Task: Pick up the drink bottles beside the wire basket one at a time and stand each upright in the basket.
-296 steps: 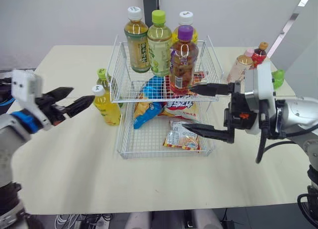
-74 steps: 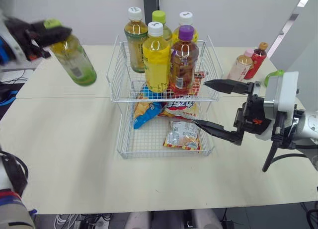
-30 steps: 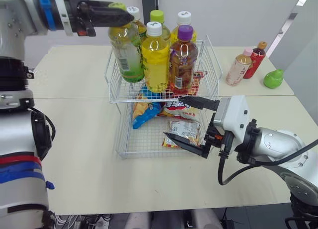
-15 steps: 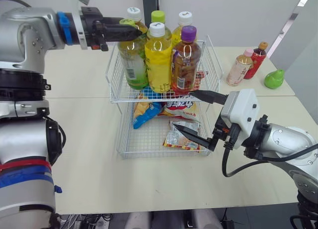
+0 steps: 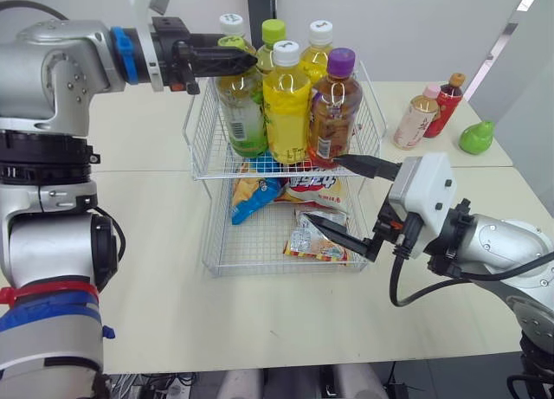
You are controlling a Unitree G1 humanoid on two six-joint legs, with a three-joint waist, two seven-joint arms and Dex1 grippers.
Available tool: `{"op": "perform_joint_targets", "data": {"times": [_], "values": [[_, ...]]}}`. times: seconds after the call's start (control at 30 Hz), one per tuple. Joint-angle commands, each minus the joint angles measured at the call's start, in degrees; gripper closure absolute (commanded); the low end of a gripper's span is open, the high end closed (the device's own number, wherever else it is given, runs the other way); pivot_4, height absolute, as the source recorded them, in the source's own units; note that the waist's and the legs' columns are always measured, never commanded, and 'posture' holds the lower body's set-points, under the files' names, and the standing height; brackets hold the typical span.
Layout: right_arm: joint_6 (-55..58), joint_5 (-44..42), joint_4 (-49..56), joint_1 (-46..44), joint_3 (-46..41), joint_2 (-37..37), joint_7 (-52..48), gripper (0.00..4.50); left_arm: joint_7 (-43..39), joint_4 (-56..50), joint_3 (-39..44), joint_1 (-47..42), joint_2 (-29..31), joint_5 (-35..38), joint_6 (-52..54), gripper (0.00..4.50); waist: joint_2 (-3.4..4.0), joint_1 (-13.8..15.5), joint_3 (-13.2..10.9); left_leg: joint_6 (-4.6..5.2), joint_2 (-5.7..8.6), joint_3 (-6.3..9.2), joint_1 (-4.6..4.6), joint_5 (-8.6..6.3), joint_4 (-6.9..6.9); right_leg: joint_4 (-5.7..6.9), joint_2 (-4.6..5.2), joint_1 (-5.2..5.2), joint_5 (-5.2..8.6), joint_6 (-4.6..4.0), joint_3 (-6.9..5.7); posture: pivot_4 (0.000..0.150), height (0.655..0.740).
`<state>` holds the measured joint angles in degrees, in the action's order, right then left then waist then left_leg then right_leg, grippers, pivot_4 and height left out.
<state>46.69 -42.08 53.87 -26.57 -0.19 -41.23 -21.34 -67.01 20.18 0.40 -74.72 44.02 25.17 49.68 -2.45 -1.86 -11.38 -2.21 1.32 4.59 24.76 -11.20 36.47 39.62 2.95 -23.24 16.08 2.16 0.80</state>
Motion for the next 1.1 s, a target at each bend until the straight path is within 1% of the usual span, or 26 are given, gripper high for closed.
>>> {"op": "perform_joint_targets", "data": {"times": [0.03,0.2,0.27,0.3,0.47,0.53,0.83,1.1], "values": [[-1.40,-0.93,2.05,-1.59,-2.32,0.37,0.32,0.00,-0.79,-0.06,0.81,0.84,1.65,-0.01,-0.42,3.13,0.00,-0.01,0.00,0.00,0.00,0.00,0.00,0.00,0.00,0.00,0.00,0.00,0.00,0.00,0.00,0.150,0.7400],[-1.22,-1.18,1.77,-2.31,-2.63,0.60,0.31,0.00,-2.06,1.72,0.05,0.79,2.70,-0.55,-0.97,3.13,0.02,-0.02,0.01,0.00,0.00,-0.01,-0.01,0.00,0.00,0.01,-0.01,0.00,0.00,0.00,0.01,0.150,0.7400],[-1.21,-1.21,1.67,-2.43,-2.63,0.64,0.28,0.00,-2.45,2.58,0.06,0.46,2.85,-0.70,-1.46,2.41,0.03,-0.02,0.02,0.00,-0.01,-0.02,-0.02,0.00,0.00,0.02,-0.01,0.00,0.00,0.00,0.01,0.150,0.7400],[-1.24,-1.26,1.65,-2.47,-2.64,0.65,0.28,0.00,-2.57,2.96,0.18,0.29,2.86,-0.73,-1.76,2.22,0.04,-0.02,0.02,0.00,0.00,-0.02,-0.02,0.00,0.00,0.03,-0.01,0.00,0.00,0.00,0.01,0.150,0.7400],[-1.49,-1.32,1.54,-2.52,-2.61,0.81,0.26,0.00,-3.99,4.85,0.92,-0.72,3.60,-0.74,-2.49,0.59,0.03,-0.02,0.02,0.00,0.00,-0.01,-0.02,0.00,0.02,0.03,-0.01,0.00,0.00,0.00,0.00,0.150,0.7400],[-1.63,-1.14,1.42,-2.52,-2.55,0.85,0.13,0.00,-4.51,5.05,1.10,-0.82,4.10,-0.78,-2.73,0.03,0.04,-0.02,0.02,0.00,0.00,0.00,-0.01,0.00,0.02,0.03,-0.01,0.00,0.00,0.00,-0.01,0.150,0.7400],[-2.66,-0.43,0.38,-2.92,-2.19,0.91,-0.57,0.00,-5.66,4.77,2.16,-0.30,6.35,-0.24,-3.06,0.03,0.04,-0.03,0.02,0.00,-0.01,0.00,-0.01,0.00,0.03,0.03,-0.01,0.00,0.00,0.00,-0.01,0.150,0.7400],[-3.15,0.60,0.03,-2.93,-1.92,0.81,-1.20,0.00,-7.29,5.46,2.56,-1.58,8.59,-0.09,-3.38,0.03,0.04,-0.03,0.02,0.00,-0.01,0.00,-0.01,0.00,0.02,0.03,-0.01,0.00,0.00,0.00,-0.01,0.150,0.7400]]}}
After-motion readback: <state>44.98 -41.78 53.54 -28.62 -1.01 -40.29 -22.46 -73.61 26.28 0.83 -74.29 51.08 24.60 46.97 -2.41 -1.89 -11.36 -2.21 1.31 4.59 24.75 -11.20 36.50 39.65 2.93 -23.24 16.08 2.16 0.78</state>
